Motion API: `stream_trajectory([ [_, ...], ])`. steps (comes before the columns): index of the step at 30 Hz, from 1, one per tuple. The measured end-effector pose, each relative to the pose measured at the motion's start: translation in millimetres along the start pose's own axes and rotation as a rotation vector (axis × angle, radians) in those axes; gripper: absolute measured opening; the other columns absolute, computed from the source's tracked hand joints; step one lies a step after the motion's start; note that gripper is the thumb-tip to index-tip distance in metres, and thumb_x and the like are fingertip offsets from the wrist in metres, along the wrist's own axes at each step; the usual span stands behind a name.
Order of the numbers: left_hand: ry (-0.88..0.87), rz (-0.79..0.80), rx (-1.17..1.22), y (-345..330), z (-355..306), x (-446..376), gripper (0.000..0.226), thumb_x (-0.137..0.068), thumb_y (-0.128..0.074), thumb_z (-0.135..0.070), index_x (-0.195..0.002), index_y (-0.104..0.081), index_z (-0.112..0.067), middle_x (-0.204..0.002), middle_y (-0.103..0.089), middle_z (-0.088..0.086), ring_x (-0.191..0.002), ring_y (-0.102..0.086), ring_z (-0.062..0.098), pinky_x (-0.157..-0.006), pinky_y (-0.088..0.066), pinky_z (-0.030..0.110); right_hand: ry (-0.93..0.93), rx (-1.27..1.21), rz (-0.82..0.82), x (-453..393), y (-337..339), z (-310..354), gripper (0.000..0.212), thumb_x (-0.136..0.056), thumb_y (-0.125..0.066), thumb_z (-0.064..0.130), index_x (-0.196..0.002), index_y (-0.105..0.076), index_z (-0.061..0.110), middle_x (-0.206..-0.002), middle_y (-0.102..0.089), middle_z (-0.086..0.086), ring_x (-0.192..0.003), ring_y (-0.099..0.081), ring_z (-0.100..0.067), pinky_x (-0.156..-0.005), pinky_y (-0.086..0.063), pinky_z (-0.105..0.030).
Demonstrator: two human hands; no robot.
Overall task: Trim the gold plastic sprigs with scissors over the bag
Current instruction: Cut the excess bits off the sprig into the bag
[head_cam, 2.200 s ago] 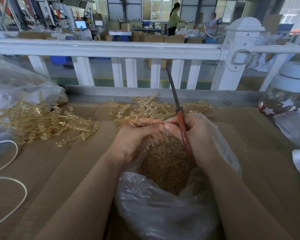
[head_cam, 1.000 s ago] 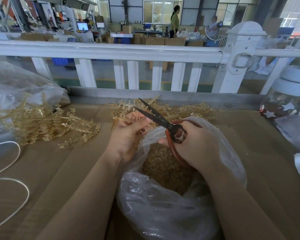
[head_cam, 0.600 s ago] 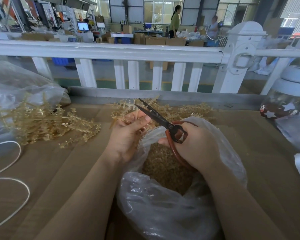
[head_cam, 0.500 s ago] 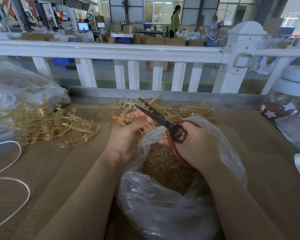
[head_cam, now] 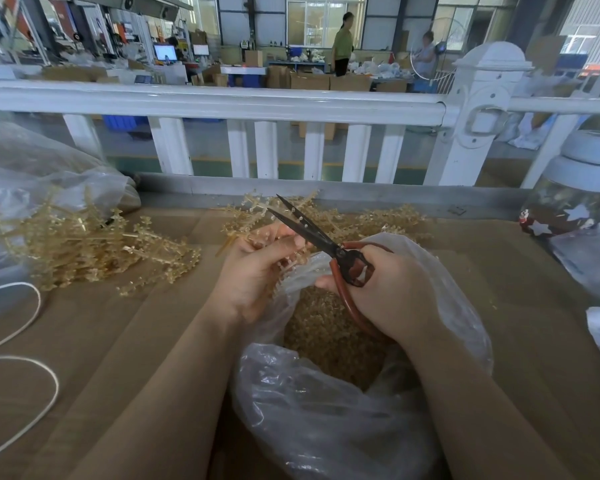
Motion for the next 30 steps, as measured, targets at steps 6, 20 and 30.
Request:
stream_trajectory([
  [6, 0.011, -0.015, -0.041, 3.9, -0.3, -1.6, 0.009, -0.073, -0.072, -0.006, -0.08, -0.069, -0.003, -0.081, -0.071, 0.005, -0.082, -0.068, 0.017, -0.071, -0.056, 0.024, -0.01, 0.015, 0.016, -0.6, -3.6, -1.6, 0.082, -0.067, -0.032, 0.098, -0.097, -0.069, 0.031, -0.077, -0.051, 0.028, -0.064, -0.044, 0.014, -0.063, -0.031, -0.002],
  [20, -0.004, 0.069, -0.092, -0.5, 1.4, -1.1, 0.008, -0.076, -0.066, 0.001, -0.078, -0.07, -0.006, -0.08, -0.072, 0.004, -0.078, -0.067, 0.013, -0.068, -0.053, 0.022, -0.05, -0.066, 0.102, -1.9, -6.3, -2.5, 0.086, -0.061, -0.033, 0.099, -0.107, -0.067, 0.035, -0.085, -0.059, 0.027, -0.077, -0.055, 0.004, -0.067, -0.035, -0.004],
  [30, 0.028, 0.064, -0.007, -2.5, 2.5, 1.0, 0.011, -0.079, -0.065, -0.004, -0.089, -0.063, -0.007, -0.089, -0.069, 0.008, -0.087, -0.067, 0.021, -0.08, -0.058, 0.034, -0.048, -0.023, 0.059, -0.3, -2.0, -1.5, 0.08, -0.062, -0.033, 0.099, -0.093, -0.067, 0.034, -0.074, -0.057, 0.026, -0.07, -0.053, 0.009, -0.068, -0.037, -0.006],
])
Point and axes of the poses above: each hand's wrist, its own x-axis away from the middle knuckle, its own y-axis out of the back of the hand, z = x × y, the point moved 4 cm from there along -x, towards the middle knuckle
